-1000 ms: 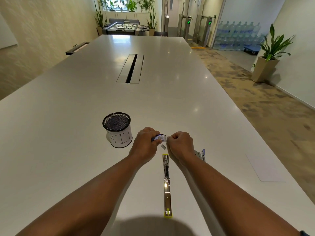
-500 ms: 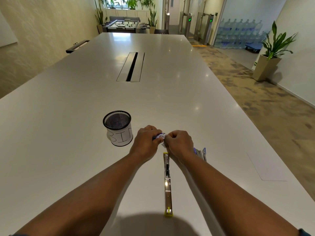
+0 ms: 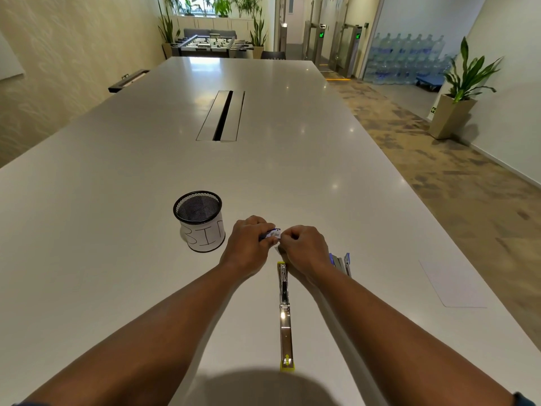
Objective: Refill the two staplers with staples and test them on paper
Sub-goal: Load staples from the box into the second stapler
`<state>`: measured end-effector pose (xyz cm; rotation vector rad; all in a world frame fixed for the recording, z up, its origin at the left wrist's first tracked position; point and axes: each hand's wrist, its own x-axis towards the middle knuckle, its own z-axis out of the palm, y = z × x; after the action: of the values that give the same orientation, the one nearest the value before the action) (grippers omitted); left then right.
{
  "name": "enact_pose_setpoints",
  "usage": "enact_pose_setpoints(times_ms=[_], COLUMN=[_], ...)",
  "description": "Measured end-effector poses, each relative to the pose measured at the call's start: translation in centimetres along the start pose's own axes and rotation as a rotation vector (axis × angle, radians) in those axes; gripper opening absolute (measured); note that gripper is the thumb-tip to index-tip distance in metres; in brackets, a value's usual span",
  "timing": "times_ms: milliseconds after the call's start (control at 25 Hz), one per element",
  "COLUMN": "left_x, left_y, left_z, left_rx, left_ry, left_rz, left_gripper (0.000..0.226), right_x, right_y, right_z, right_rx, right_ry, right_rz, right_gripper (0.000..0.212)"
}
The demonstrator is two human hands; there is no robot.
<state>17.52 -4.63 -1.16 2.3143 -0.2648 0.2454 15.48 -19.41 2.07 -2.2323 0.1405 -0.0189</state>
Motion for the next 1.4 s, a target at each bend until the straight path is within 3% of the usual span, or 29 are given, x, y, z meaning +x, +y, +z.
enact_pose_setpoints(times_ms=[320, 560, 800, 1000, 1080, 1280, 1400], left_x=[-0.3, -1.2, -4.0, -5.6, -6.3, -7.5, -7.7], left_y=[-0.1, 0.7, 0.8, 1.2, 1.4, 2.2, 2.4], left_z=[0.2, -0.3, -0.4, -0.8, -0.9, -1.6, -1.9], left_rx=[0.002, 0.031, 0.006, -0.044, -0.045, -0.144, -0.188], left_ry=[0.044, 0.146, 0.075, 0.059, 0.074, 0.083, 0.082], left_rz=[-0.034, -0.007, 0.145, 0.134, 0.129, 0.076, -0.014], left_gripper=[0.046, 0.022, 0.028, 0.019, 0.022, 0.018, 0.011], right_x=[-0.8, -1.1, -3.0, -5.5, -6.6, -9.3, -10.4], right_y=[1.1, 1.0, 0.9, -0.1, 0.1, 1.5, 2.3], right_z=[-0.5, -0.7, -1.5, -2.7, -2.9, -2.4, -1.6], right_rx=[0.054, -0.020, 0.198, 0.378, 0.456, 0.301, 0.176], right_ry=[-0.012, -0.039, -0.035, -0.141, -0.109, 0.001, 0.044], right_rz=[-0.034, -0.062, -0.126, -0.172, -0.118, -0.148, -0.174], right_gripper=[0.011, 0.013, 0.013, 0.014, 0.015, 0.009, 0.019])
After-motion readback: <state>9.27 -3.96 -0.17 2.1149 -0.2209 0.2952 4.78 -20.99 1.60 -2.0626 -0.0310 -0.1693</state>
